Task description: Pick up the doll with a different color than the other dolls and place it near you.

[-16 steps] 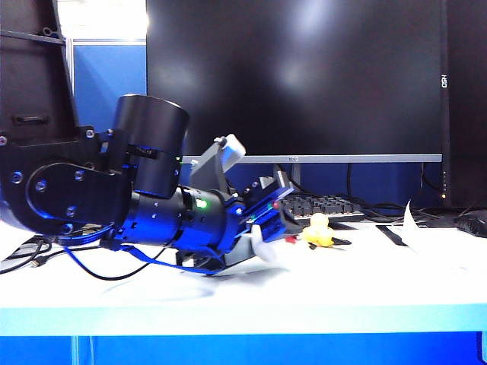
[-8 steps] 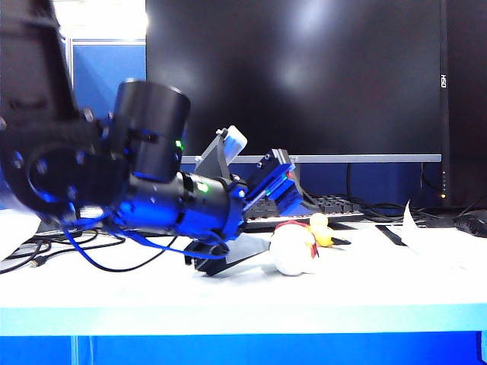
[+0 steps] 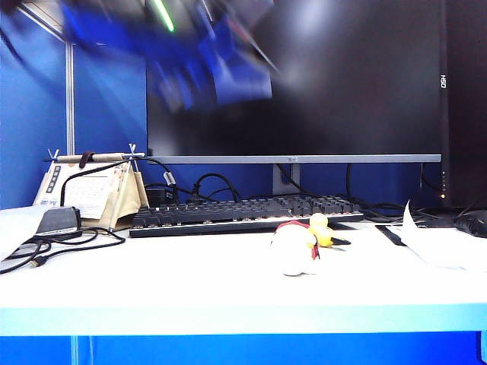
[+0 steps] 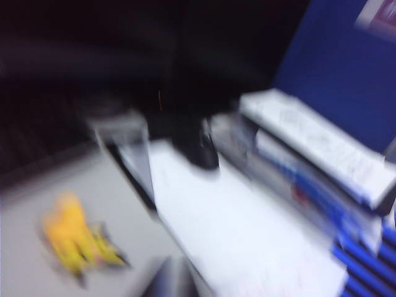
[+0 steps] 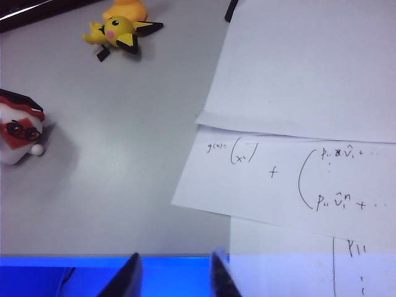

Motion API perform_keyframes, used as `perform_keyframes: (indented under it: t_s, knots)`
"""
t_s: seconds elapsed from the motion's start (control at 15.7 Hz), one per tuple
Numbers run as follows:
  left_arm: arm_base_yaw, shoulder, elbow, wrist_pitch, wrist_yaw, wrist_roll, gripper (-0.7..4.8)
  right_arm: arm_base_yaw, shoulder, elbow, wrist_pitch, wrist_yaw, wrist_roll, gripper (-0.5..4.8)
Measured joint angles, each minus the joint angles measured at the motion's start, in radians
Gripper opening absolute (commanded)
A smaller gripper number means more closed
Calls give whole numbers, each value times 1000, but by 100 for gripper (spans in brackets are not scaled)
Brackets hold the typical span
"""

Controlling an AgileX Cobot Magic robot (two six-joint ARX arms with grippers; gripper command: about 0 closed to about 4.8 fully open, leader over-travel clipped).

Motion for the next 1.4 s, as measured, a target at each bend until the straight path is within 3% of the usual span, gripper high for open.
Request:
perform_keyframes:
  t_s: [0.19,0.32,0.45,0.64,0.83,0.89,1.02,1.4]
  knots:
    - [110,-274,2,-372,-54,27,-6,0,0,0,0,0,0,144]
    - [124,-446,-17,-613,-58,120,-6,0,0,0,0,0,0,144]
    - [124,-605,-100,-706,-72,136,-6,0,0,0,0,0,0,144]
    - [124,-967,-262,-873,-177,120,-6,0,0,0,0,0,0,144]
    - [124,-1368,-435,-1111,-239,49,-5,0,0,0,0,0,0,144]
    - [124,-1444,-488,-1136,-298,-16,-5,-1,0,0,0,3,0,144]
    - [121,-1407,-496,-1119,-340,-77,-5,1,-7,0,-3,-2,0,144]
    - [122,-1429,-666,-1113,-414,-126,-5,0,-29,0,1,-21,0,144]
